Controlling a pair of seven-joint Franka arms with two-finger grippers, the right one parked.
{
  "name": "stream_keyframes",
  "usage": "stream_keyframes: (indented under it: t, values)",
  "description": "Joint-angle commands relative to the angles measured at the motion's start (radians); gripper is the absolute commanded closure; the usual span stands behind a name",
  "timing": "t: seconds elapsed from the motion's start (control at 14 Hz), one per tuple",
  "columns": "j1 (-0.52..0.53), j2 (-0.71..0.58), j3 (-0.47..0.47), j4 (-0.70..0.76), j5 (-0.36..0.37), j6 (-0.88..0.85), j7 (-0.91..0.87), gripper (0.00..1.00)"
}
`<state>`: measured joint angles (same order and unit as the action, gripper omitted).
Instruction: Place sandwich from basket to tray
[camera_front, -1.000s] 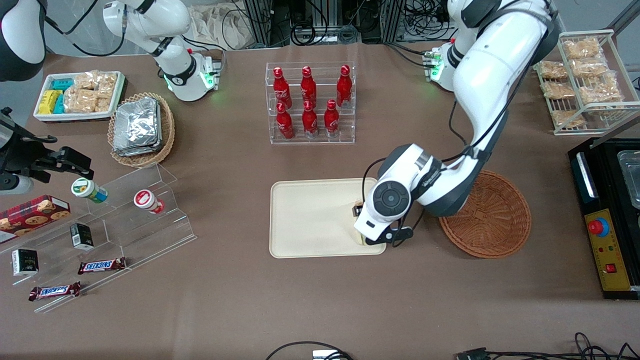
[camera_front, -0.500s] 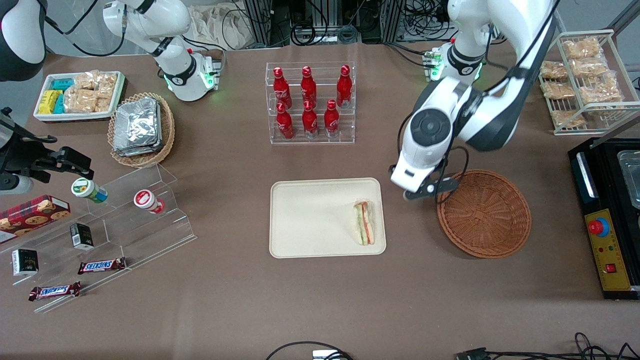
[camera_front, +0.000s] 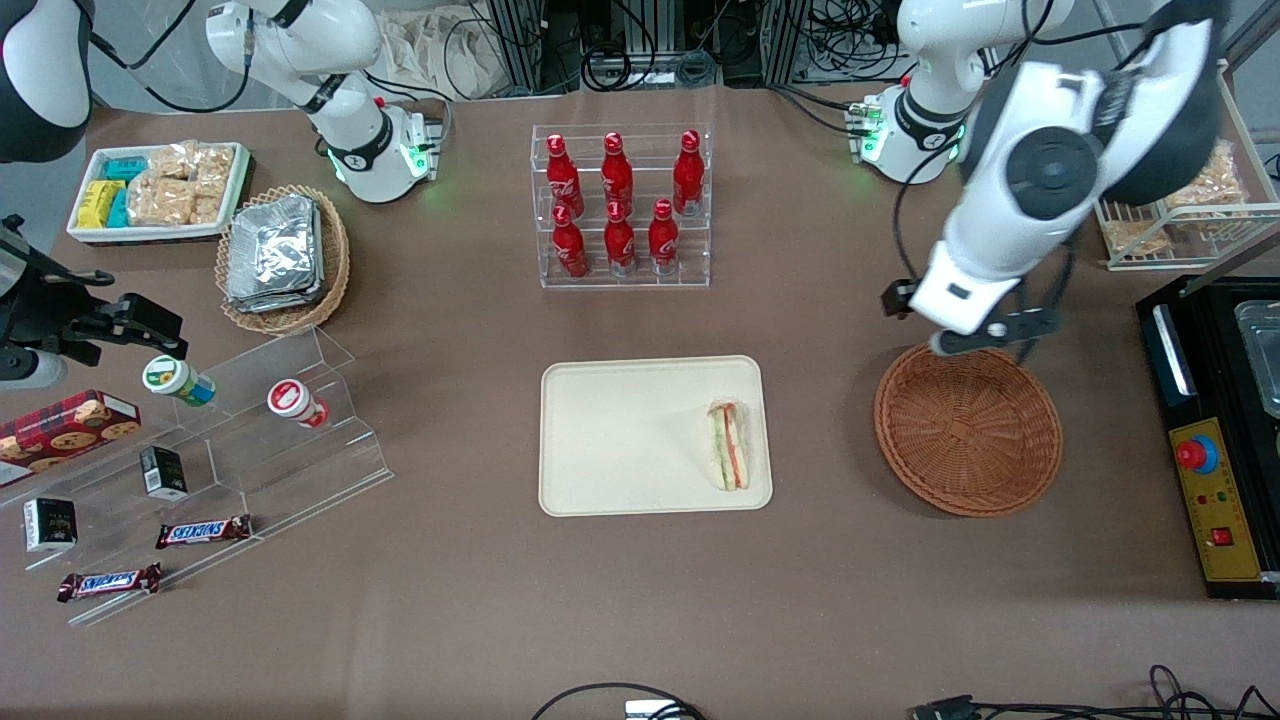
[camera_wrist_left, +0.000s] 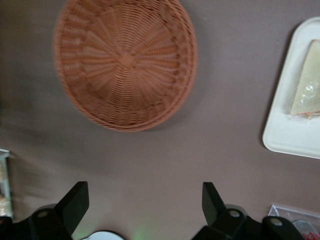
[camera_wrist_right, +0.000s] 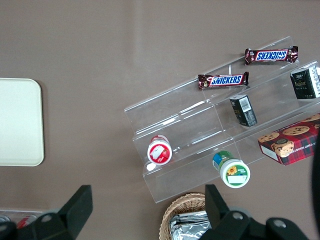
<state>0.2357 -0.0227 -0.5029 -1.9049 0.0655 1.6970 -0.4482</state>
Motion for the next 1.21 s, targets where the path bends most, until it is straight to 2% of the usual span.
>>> stream_keyframes:
  t: [0.0,0.29,0.43,0.71,0.79,1.0,1.14]
  values:
    - [0.114,0.006,-0.011,0.104,-0.05,-0.079,0.11,0.0]
    - [0.192,0.015,-0.011,0.133,-0.049,-0.074,0.149,0.0]
    - [0.198,0.052,-0.011,0.196,-0.052,-0.082,0.148,0.0]
    - [0.214,0.047,-0.008,0.208,-0.052,-0.096,0.157,0.0]
    - [0.203,0.043,0.016,0.205,-0.052,-0.1,0.196,0.0]
    - [-0.011,0.049,0.266,0.23,-0.053,-0.128,0.287,0.0]
    - [-0.071,0.058,0.313,0.234,-0.038,-0.128,0.307,0.0]
